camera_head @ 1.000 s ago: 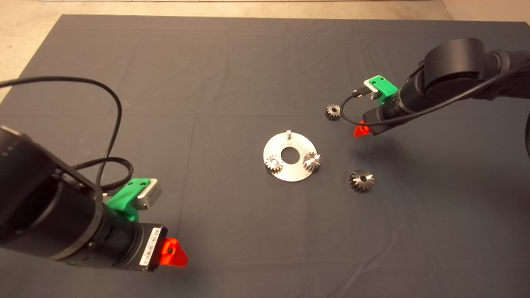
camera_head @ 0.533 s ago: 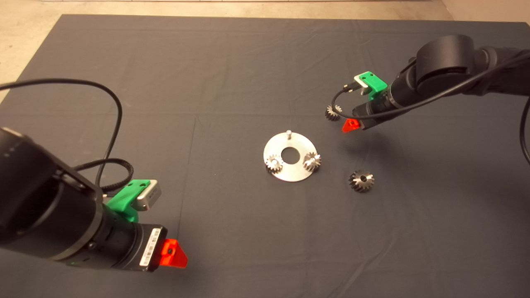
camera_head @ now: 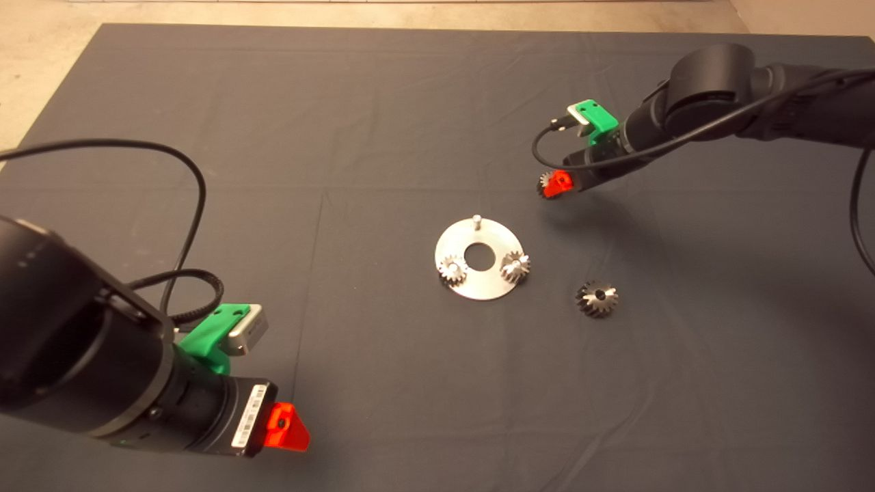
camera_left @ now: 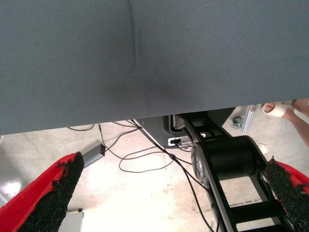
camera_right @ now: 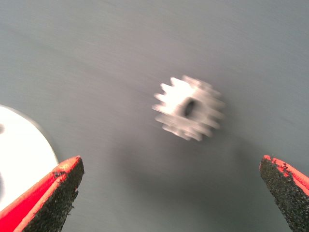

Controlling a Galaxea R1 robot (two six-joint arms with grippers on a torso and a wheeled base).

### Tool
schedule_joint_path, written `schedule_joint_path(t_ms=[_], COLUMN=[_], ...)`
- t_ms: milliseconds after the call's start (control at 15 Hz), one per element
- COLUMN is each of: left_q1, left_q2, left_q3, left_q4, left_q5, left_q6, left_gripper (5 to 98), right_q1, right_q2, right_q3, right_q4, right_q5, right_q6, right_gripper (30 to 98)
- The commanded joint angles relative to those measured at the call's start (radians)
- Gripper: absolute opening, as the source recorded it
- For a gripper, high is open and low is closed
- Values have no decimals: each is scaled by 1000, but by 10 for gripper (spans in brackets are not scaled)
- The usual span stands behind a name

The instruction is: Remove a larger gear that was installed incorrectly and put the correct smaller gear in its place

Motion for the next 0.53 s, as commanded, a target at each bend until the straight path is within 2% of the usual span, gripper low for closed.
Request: schedule_joint_path(t_ms=[0,200,333,467], left_q1=[-3,-2,-2,-2], left_q2=[2,3,3,3], left_q3=[14,14,14,14], left_q4=[-17,-17,-17,-17], left_q5=[12,21,25,33], left_q6=[-6,-4,-3,-3], left_gripper=[976,976,976,976], right_q1=[17,1,1,1], right_q2=[51,87,87,88], right_q3=[-68,-129,-133,-133], right_q4=[-19,-21,-21,-23], right_q5=[36,43,59,61], right_q6=[-10,-38,-48,-66], right_gripper=[968,968,968,968])
